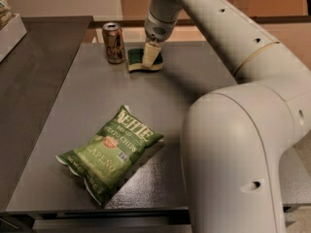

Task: Move sponge near orange can

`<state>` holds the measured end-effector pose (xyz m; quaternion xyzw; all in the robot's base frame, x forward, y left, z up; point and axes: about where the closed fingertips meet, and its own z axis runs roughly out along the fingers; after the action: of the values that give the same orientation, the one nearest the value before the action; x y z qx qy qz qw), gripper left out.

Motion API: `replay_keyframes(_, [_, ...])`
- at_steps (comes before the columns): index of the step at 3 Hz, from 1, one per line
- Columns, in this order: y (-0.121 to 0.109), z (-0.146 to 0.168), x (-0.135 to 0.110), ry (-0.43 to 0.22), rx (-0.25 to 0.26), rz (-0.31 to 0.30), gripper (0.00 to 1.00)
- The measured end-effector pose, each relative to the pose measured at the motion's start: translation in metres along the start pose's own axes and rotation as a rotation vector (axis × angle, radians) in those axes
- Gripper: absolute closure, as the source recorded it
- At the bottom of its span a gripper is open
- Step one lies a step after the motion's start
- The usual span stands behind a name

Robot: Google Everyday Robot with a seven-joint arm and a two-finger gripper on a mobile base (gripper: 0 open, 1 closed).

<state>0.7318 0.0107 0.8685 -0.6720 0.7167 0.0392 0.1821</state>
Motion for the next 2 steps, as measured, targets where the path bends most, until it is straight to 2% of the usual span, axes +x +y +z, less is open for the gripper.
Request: replay_keyframes(2, [-0.0010, 0.0076, -0.0019, -0.002, -0.002, -0.002, 0.13])
